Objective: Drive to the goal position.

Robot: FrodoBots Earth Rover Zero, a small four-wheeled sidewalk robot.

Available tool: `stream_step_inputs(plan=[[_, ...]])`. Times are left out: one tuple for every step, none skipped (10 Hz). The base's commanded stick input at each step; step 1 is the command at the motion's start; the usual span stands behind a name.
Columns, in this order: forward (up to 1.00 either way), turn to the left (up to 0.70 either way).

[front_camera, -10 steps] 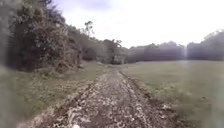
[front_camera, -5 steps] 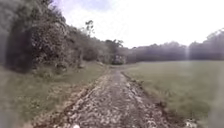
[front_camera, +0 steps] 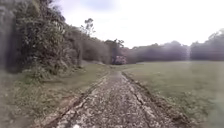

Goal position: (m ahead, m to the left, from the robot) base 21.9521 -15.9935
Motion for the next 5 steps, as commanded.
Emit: stream_step_inputs(plan=[[0.85,-0.02],[0.85,-0.12],[0.85,-0.34],[0.85,-0.34],[0.85,-0.34]])
